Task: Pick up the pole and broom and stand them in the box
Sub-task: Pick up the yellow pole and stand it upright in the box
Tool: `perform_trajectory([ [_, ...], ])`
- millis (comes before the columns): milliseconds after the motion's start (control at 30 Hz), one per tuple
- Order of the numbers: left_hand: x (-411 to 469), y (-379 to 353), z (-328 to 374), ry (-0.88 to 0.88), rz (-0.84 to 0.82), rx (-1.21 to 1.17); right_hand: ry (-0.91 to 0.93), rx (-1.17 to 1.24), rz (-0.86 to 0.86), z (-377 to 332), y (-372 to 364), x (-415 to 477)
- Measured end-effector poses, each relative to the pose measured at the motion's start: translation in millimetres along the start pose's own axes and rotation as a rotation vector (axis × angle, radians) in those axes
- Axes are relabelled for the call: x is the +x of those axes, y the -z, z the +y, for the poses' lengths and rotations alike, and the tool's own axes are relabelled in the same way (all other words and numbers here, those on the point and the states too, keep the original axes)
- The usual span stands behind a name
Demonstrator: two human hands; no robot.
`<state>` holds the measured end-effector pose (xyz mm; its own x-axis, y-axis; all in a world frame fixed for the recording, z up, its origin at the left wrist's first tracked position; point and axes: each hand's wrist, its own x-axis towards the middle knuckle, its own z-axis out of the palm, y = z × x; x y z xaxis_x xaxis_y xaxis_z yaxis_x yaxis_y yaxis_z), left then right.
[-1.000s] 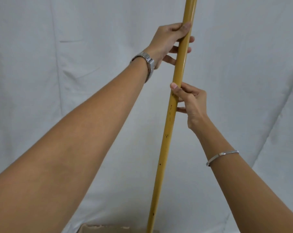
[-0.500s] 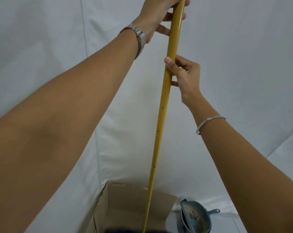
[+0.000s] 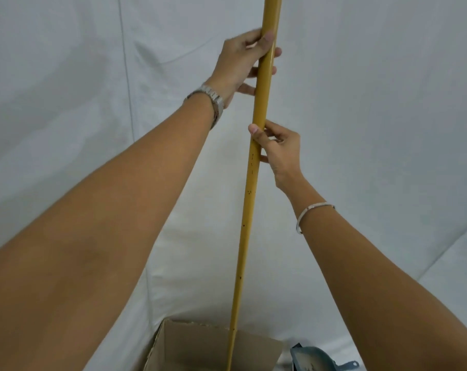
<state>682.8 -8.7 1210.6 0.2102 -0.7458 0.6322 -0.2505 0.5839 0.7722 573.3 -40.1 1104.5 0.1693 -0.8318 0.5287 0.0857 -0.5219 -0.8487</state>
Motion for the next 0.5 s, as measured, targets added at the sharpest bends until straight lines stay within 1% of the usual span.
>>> perform_trajectory([
  [133,9.3,0.2,-16.5,0.043,0.027,-0.030,-0.051,0.015,-0.025,14.2,-4.4,11.4],
  [367,24.2,-2.1,-36.5,0.073,0.054,-0.004,-0.094,0.032,-0.034,34.6,-8.4,32.0],
  [500,29.8,-0.2,-44.7,0.066,0.022,0.031,-0.115,0.059,-0.091,39.9,-5.3,39.3],
])
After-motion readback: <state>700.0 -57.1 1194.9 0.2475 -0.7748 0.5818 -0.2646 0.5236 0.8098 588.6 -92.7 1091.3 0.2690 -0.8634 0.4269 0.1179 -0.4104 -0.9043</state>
